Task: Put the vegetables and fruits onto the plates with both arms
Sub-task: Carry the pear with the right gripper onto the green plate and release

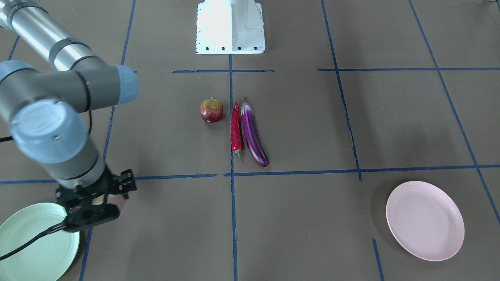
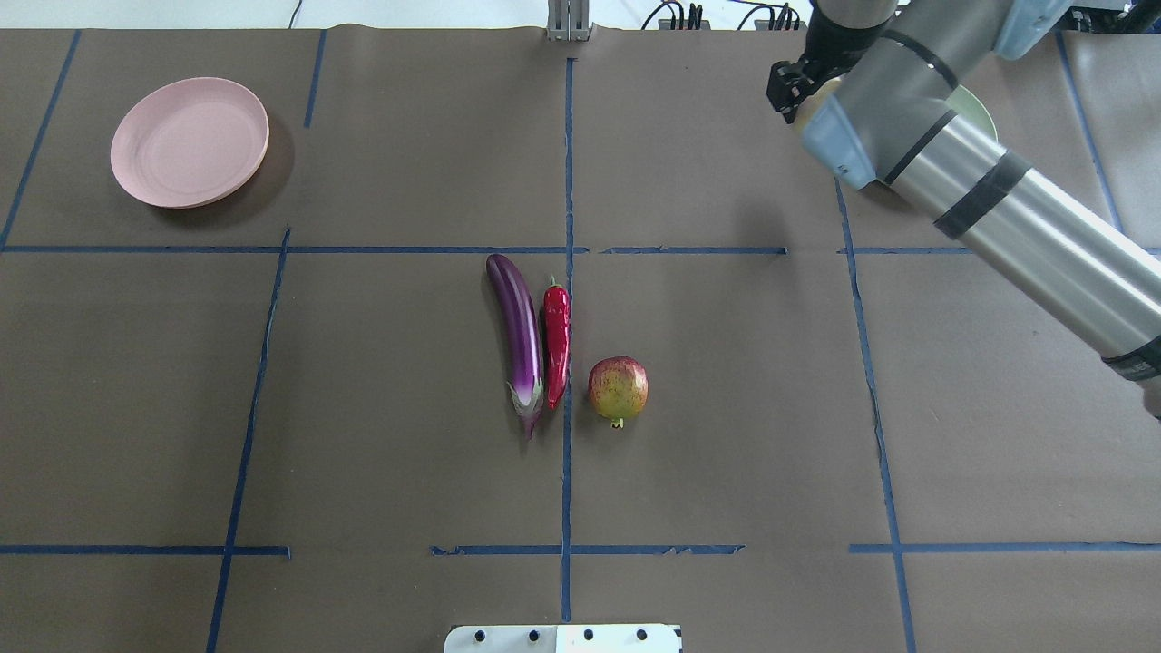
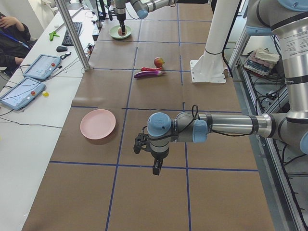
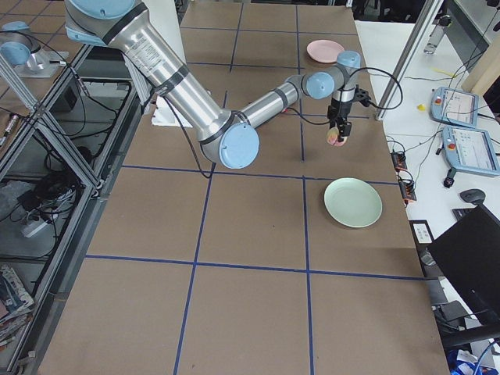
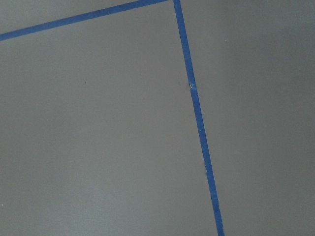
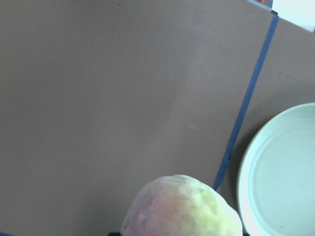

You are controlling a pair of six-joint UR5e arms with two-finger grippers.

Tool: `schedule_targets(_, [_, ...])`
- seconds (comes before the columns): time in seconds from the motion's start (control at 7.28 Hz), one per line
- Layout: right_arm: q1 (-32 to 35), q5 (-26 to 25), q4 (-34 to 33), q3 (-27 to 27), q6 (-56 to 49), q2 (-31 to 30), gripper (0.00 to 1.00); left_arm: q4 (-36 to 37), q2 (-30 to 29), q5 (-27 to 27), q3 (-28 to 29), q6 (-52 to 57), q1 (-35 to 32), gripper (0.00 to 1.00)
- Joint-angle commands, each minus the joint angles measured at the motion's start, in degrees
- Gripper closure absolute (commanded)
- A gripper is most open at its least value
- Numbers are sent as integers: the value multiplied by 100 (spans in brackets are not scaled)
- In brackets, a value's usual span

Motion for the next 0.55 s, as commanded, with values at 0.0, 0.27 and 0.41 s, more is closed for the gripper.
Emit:
schedule_targets(0.0, [584,348,1150,-1044,-976,-368,98,-1,0,0,0,0,2,0])
schedule_targets(0.27, [700,594,1755,-1250,-1068,-884,97,-1,0,0,0,9,11,0])
schedule_targets(0.41, [701,595,1821,-1303,-1077,-1044,94,-9,0,0,0,9,11,0])
